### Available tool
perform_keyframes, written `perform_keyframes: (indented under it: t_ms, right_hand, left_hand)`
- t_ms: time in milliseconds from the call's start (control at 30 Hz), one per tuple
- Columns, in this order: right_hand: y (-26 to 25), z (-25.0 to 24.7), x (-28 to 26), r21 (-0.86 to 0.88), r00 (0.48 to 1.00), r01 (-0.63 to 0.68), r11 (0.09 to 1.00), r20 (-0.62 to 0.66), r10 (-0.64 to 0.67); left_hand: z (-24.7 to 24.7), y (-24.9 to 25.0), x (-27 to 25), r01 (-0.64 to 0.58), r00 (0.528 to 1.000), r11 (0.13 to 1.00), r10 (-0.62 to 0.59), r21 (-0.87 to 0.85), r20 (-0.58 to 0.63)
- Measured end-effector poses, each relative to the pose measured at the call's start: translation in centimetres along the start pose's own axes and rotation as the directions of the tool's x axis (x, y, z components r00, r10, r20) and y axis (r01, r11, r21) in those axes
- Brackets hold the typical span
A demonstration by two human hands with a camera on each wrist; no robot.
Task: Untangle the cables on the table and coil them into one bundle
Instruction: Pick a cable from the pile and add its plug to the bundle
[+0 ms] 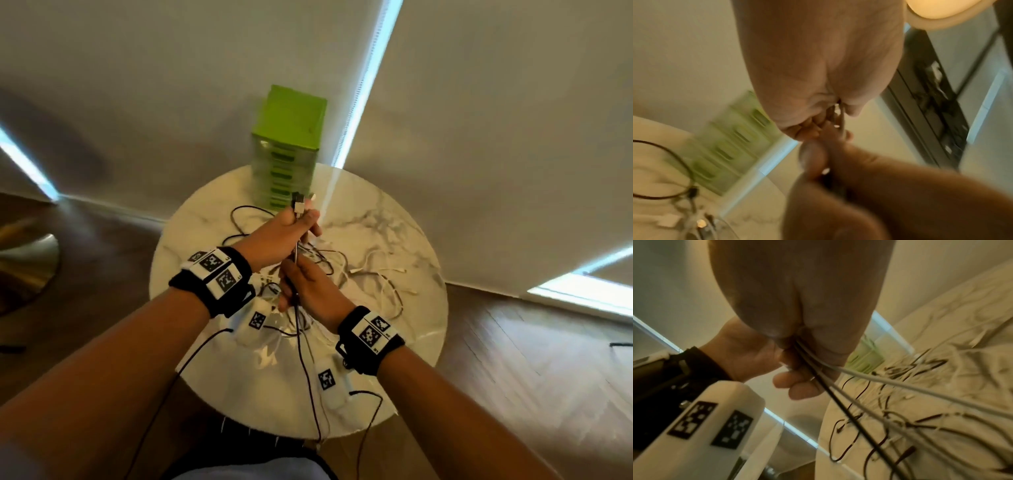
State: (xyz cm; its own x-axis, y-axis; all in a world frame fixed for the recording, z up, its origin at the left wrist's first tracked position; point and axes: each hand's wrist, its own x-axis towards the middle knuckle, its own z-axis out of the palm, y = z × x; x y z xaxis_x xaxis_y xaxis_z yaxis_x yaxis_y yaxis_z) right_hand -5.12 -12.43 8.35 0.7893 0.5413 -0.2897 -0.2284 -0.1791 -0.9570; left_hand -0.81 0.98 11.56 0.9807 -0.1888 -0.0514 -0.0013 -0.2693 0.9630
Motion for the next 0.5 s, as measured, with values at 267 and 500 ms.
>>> perform_keyframes:
  t_ms: [267,500]
  right_hand:
    - [0.1,9.7,7.1,-0.105,0.99,0.045,0.993,0.141,-0.03]
    - [-2.5,15.2,10.0,-0.14,0.948,0.197,0.97,0.281,-0.152]
  left_hand:
    - [-10.1,-5.0,-6.4,0.042,0.949,0.982,-0.097,-0.186,-0.298]
    - [-16.0,-7.4,-10.8,0.048,0.85,0.959,-0.186,-0.279,-0.493]
